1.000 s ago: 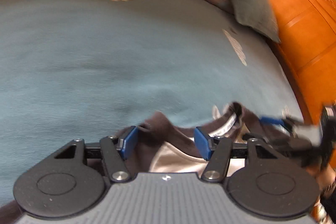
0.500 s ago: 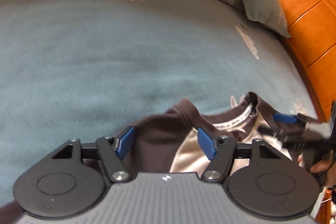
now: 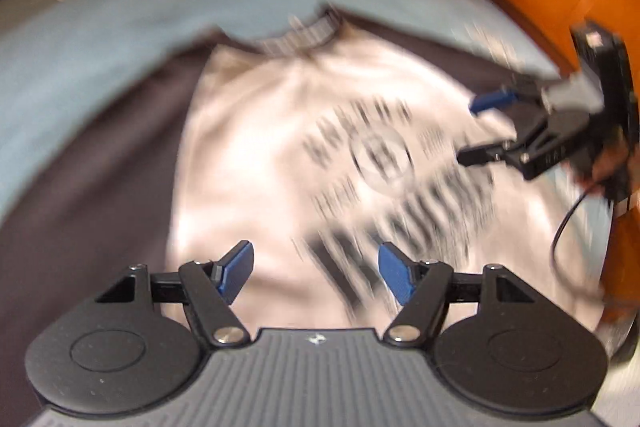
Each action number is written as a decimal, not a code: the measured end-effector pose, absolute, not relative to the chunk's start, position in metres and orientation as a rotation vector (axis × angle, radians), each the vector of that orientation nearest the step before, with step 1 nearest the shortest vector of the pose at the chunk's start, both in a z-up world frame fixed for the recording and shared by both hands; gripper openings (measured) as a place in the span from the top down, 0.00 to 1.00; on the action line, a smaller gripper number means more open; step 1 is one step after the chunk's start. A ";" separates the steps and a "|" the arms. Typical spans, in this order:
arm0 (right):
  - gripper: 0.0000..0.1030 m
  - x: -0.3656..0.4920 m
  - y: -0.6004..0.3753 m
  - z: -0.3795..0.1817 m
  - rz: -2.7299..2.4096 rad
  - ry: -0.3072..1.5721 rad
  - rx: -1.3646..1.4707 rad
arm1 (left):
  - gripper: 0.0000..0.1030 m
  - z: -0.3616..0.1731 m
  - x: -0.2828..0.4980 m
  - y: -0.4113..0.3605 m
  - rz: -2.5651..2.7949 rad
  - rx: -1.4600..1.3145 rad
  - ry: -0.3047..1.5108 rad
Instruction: Fold clothes
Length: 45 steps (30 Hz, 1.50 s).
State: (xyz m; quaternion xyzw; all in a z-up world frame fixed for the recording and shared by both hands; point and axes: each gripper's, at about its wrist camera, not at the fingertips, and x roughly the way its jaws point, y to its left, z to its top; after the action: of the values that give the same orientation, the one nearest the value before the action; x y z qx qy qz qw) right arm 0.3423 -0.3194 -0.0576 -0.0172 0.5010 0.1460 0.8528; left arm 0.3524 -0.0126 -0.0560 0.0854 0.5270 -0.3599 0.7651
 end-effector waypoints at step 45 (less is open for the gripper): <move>0.00 0.242 -0.186 -0.091 0.793 0.995 -0.527 | 0.11 -0.086 0.223 -0.017 -1.109 0.763 1.021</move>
State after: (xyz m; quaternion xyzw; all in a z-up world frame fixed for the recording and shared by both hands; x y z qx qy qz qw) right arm 0.2416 -0.1858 -0.0906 -0.2431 0.4593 0.3658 0.7721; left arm 0.2228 -0.0172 -0.0858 0.3378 0.4518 -0.4909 0.6639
